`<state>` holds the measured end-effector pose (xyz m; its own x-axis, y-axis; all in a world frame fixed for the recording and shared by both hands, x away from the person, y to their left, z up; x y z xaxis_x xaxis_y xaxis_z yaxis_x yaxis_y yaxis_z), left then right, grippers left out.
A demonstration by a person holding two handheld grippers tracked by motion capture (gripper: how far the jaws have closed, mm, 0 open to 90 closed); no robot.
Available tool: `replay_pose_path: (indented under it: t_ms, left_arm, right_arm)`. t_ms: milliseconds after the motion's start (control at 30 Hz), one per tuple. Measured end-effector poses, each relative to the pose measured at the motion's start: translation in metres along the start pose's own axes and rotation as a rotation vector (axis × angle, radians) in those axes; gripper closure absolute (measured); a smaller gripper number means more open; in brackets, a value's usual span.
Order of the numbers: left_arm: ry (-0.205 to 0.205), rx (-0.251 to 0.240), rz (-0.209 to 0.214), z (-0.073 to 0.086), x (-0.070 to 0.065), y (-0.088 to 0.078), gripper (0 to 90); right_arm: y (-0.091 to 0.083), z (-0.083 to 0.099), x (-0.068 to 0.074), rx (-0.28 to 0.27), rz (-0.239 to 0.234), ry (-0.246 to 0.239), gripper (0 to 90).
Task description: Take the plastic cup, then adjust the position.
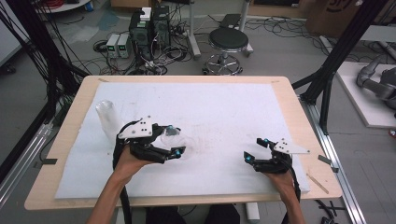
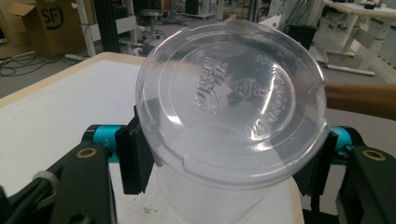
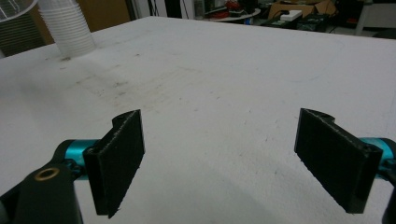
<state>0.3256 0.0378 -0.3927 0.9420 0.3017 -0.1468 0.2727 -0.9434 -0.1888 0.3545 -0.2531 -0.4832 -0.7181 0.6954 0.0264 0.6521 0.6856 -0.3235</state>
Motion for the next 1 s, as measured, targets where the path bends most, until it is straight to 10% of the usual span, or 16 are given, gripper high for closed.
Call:
replay_pose_path:
  t_ms: [1000]
  left_arm:
    - [-0.002, 0.016, 0.014, 0.0029, 0.0063, -0.0028, 34.3]
  right_arm:
    - [0.0016, 0.0005, 0.0023, 0.028, -0.116, 0.050, 16.0]
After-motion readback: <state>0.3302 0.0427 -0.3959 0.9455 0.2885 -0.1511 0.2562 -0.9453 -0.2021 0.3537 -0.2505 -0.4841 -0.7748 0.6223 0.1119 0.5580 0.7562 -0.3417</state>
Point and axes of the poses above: each handheld gripper's, and its own axes: y roughly forward along the jaws, z roughly out of its underside, x roughly to its left, the point moved 9 cm from there along y, roughly forward along the jaws, and after that the axes turned 4 degrees about -y, right-handed, at the moved point
